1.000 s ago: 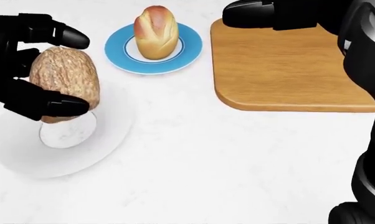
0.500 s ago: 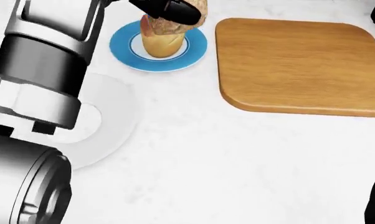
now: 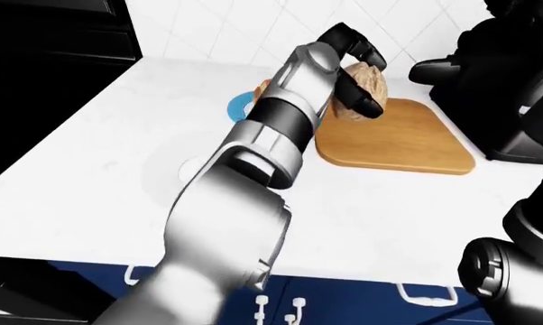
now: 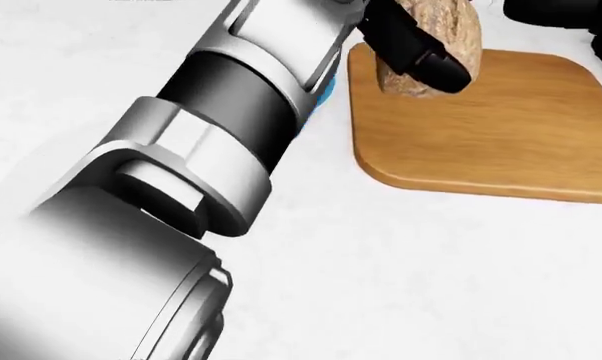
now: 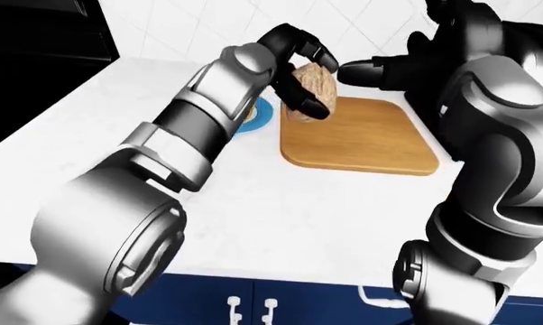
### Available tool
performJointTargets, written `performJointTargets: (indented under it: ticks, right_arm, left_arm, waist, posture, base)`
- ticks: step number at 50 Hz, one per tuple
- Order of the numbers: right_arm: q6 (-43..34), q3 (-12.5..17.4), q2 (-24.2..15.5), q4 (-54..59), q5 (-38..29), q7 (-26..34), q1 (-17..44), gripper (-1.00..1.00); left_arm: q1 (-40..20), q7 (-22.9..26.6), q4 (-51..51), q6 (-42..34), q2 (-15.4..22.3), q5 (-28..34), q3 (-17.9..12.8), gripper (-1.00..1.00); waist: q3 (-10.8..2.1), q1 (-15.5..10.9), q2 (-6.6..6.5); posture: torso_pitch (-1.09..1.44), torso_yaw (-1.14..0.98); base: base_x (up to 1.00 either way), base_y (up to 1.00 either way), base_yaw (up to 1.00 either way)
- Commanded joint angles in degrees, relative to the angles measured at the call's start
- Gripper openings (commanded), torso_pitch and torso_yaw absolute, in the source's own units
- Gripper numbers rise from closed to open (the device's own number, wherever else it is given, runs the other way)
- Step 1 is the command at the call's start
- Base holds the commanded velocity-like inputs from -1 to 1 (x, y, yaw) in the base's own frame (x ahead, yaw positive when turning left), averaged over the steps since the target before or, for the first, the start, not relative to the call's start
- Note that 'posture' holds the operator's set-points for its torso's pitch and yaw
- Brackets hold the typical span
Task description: Place all breads on the cutting board.
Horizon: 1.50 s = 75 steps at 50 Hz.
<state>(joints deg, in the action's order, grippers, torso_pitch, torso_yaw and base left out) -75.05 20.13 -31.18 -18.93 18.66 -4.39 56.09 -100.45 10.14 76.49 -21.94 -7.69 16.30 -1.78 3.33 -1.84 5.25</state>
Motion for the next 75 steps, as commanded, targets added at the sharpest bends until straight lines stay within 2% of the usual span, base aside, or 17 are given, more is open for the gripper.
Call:
performJointTargets:
  ticks: [1,5,17,24,27,31,38,46,48,53,71,73,74,75]
  right_arm:
    - [2.09,0.86,-0.95,-1.55,0.99,-0.6,0.99,1.0]
    - [1.79,1.59,-2.04,-2.93,2.78,-1.1,-0.27,1.0]
    - [2.84,3.2,-4.56,-3.61,7.09,-2.96,-3.24,1.0]
    - [3.74,5.63,-5.91,-5.06,9.94,-3.39,-7.18,1.0]
    - [3.75,5.8,-6.24,-5.33,11.16,-4.19,-7.51,1.0]
    - [3.17,5.94,-6.73,-5.89,13.0,-5.43,-7.07,1.0]
    - [4.1,5.8,-8.14,-5.43,14.84,-6.51,-7.71,1.0]
    - [4.76,5.98,-8.57,-5.95,16.92,-7.8,-8.97,1.0]
    - [4.96,6.14,-8.74,-6.09,17.36,-8.04,-9.45,1.0]
    - [5.32,6.34,-9.09,-6.16,18.4,-8.66,-10.03,1.0]
    - [7.57,5.47,-8.84,-6.32,20.51,-10.43,-12.19,1.0]
    - [7.37,5.17,-9.02,-6.09,20.6,-10.57,-11.62,1.0]
    - [6.91,5.21,-9.14,-6.16,20.8,-10.78,-11.22,1.0]
    - [6.9,5.0,-9.15,-6.04,20.77,-10.89,-11.03,1.0]
  left_arm:
    - [-1.9,-0.74,-1.96,2.19,-0.12,1.42,0.2,-0.25]
    - [-0.54,-0.61,-1.26,3.48,-1.56,4.01,1.03,-0.28]
    - [0.1,-2.46,-0.66,5.1,-4.23,5.94,-1.09,-0.33]
    - [0.75,-3.18,-0.14,6.56,-4.9,7.98,-0.8,-0.35]
    - [1.08,-3.59,-0.06,6.9,-5.23,8.6,-0.92,-0.36]
    - [1.77,-3.8,0.04,7.03,-5.5,9.56,-0.88,-0.22]
    - [2.6,-3.86,0.19,6.94,-5.74,10.91,-0.89,-0.09]
    - [3.27,-4.87,0.39,7.57,-5.54,12.52,-0.93,-0.07]
    - [3.59,-5.13,0.46,7.73,-5.48,12.88,-0.98,0.11]
    - [3.82,-5.94,0.49,8.48,-5.49,13.07,-1.46,0.28]
    - [4.81,-7.53,0.52,11.85,-5.85,10.84,-2.89,0.3]
    - [3.89,-7.59,0.45,11.59,-5.33,9.98,-3.55,0.78]
    - [3.08,-7.78,0.37,11.11,-4.97,8.7,-4.58,0.94]
    - [2.38,-8.23,0.3,10.93,-4.5,7.83,-5.12,1.0]
  waist:
    - [-1.67,-0.13,0.51]
    - [-1.71,-0.12,0.77]
    - [-1.79,-0.12,1.45]
    - [-1.83,-0.25,1.88]
    - [-1.87,-0.27,1.96]
    - [-1.9,-0.21,1.98]
    - [-1.93,-0.18,2.11]
    - [-2.02,-0.17,2.2]
    - [-2.05,-0.17,2.22]
    - [-2.09,-0.19,2.25]
    - [-2.19,-0.17,2.27]
    - [-2.21,-0.15,2.24]
    - [-2.23,-0.14,2.22]
    - [-2.24,-0.14,2.18]
  posture:
    - [0.0,0.0]
    - [0.0,0.0]
    - [0.0,0.0]
    - [0.0,0.0]
    - [0.0,0.0]
    - [0.0,0.0]
    - [0.0,0.0]
    - [0.0,0.0]
    - [0.0,0.0]
    - [0.0,0.0]
    - [0.0,0.0]
    - [0.0,0.0]
    - [0.0,0.0]
    - [0.0,0.0]
  base:
    - [0.0,0.0,0.0]
    - [0.0,0.0,0.0]
    - [0.0,0.0,0.0]
    - [0.0,0.0,0.0]
    - [0.0,0.0,0.0]
    - [0.0,0.0,0.0]
    - [0.0,0.0,0.0]
    - [0.0,0.0,0.0]
    - [0.0,0.0,0.0]
    - [0.0,0.0,0.0]
    - [0.0,0.0,0.0]
    - [0.0,0.0,0.0]
    - [0.0,0.0,0.0]
    - [0.0,0.0,0.0]
